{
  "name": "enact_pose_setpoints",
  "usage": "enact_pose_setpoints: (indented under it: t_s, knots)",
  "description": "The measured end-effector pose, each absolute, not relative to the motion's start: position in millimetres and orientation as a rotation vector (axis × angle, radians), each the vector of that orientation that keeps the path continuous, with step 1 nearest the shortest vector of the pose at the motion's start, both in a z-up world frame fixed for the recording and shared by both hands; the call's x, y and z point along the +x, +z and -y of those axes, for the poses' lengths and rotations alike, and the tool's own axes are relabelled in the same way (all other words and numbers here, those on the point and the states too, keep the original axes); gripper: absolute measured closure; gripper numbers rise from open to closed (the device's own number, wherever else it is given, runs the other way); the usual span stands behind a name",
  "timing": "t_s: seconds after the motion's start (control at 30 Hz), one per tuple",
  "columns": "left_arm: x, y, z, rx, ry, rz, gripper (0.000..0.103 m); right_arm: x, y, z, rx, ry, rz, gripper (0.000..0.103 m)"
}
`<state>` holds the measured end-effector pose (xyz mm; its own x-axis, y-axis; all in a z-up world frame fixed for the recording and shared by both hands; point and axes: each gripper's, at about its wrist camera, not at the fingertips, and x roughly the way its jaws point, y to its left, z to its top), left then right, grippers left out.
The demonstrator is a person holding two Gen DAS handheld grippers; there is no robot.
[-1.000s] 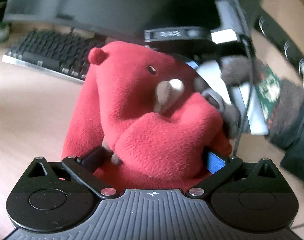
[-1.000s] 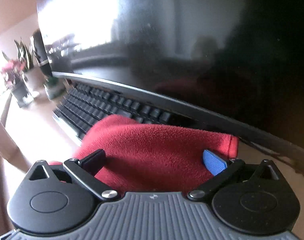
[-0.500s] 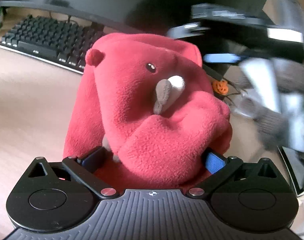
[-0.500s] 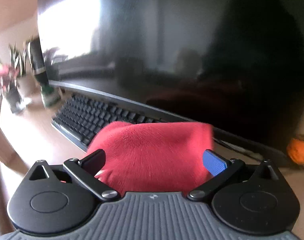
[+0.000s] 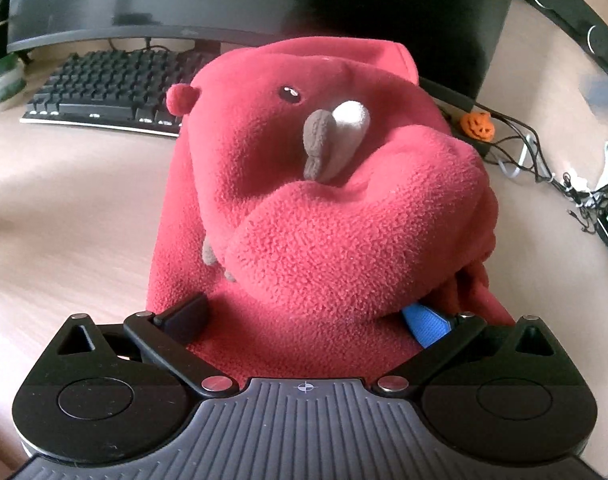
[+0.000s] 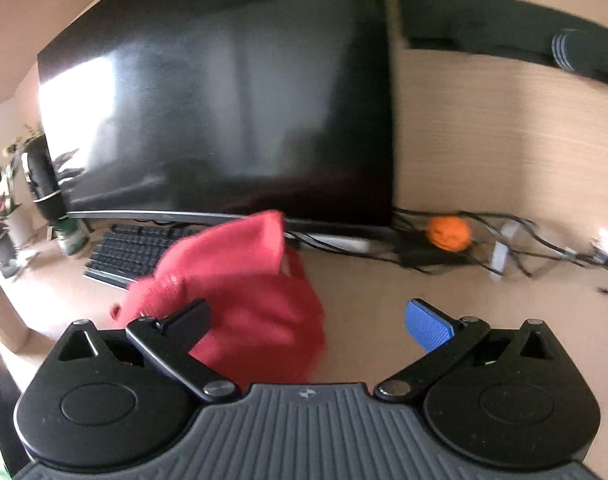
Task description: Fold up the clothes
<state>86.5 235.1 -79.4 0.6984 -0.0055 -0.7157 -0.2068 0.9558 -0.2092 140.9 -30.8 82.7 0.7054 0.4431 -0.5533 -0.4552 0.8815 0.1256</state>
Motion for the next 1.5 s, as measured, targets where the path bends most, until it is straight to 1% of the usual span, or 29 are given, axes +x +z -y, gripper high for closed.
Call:
enact_pose_setpoints:
  t_s: [0.1, 0.17, 0.3, 0.4, 0.53, 0.7, 0.93, 1.0, 1.2, 1.5]
  knots:
    - [76.4, -68.8, -236.1, -0.317, 0.151, -0.792, 0.000, 103.4, 59.9, 59.2, -0.021, 0.468, -0.643, 0.000]
    - [55.6, -51.2, -231.7, -0.333, 0.151, -0.753, 0.000, 80.4, 47.9, 75.1, -0.028, 0.473, -0.681, 0.000]
    - [-14.7, -20.9, -199.3, -0.193, 0.176, -0.626, 0.000, 39.1, 31.9, 106.6, -0.016, 0.497, -0.708, 0.000]
    - [-71.5, -21.2, -174.7, -0.150, 0.213, -0.600, 0.000, 16.2, 16.0, 122.8, 0.029, 0.478, -0.718, 0.000]
    - [-128.4, -44.7, -152.9, -0.185, 0.384, -0.615, 0.000, -4.4, -6.3, 130.7, 0.040, 0.446, -0.714, 0.000]
    - [-147.0, -65.2, -150.5, -0.285, 0.382, -0.731, 0.000, -30.1, -19.9, 130.9, -0.044, 0.484, -0.750, 0.000]
    - [-137.4, -67.1, -141.9, -0.252, 0.367, -0.788, 0.000, -33.9, -27.0, 123.2, -0.068, 0.562, -0.803, 0.000]
    - [-137.7, -68.9, -142.8, -0.247, 0.373, -0.796, 0.000, -36.9, -25.5, 119.1, -0.076, 0.584, -0.788, 0.000]
    - [-137.5, -72.9, -143.0, -0.229, 0.375, -0.818, 0.000, -35.4, -36.0, 109.0, -0.075, 0.613, -0.844, 0.000]
    - [-133.4, -73.4, -142.0, -0.228, 0.367, -0.821, 0.000, -33.0, -38.1, 108.4, -0.076, 0.609, -0.851, 0.000]
